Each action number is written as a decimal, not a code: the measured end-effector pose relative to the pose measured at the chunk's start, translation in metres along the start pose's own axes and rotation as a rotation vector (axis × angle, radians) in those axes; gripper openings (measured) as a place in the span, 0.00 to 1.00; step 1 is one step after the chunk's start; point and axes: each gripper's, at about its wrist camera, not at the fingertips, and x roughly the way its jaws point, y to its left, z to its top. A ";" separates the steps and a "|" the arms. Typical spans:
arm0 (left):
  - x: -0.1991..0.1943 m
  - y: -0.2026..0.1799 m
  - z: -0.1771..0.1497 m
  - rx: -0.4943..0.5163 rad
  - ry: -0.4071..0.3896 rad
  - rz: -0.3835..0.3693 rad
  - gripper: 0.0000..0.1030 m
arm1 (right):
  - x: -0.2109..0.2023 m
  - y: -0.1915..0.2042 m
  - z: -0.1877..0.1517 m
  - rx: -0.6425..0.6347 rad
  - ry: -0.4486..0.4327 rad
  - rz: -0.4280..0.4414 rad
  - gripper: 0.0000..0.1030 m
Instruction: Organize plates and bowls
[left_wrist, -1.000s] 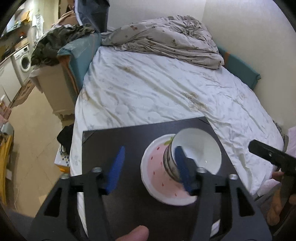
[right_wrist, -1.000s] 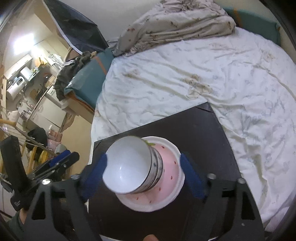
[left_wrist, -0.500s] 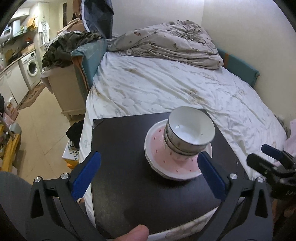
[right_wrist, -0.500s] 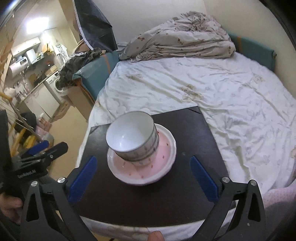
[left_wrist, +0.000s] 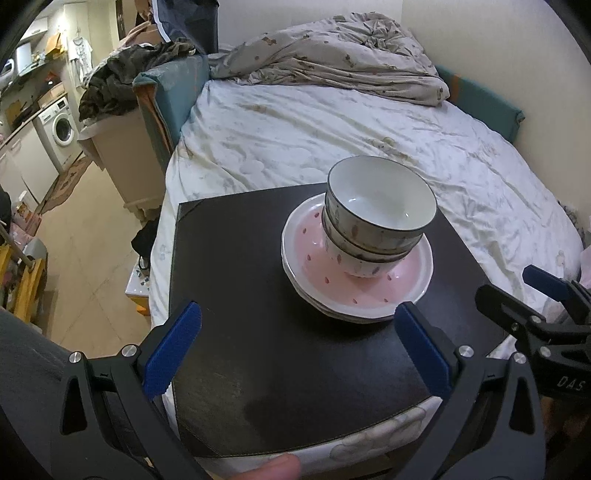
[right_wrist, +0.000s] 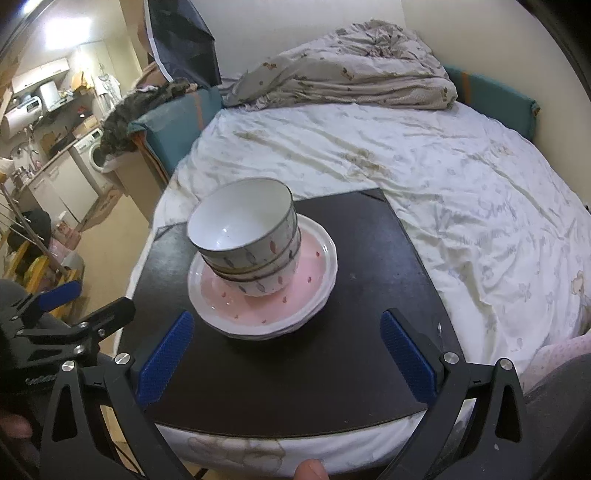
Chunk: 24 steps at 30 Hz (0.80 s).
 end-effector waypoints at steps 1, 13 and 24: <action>0.000 0.000 0.000 -0.003 0.001 0.002 1.00 | 0.001 0.000 0.000 -0.001 0.002 -0.004 1.00; 0.002 0.005 0.001 -0.022 0.008 0.006 1.00 | 0.002 0.001 0.002 -0.004 0.000 -0.021 1.00; 0.003 0.007 0.005 -0.030 0.012 0.010 1.00 | 0.005 -0.004 0.002 0.009 0.007 -0.023 1.00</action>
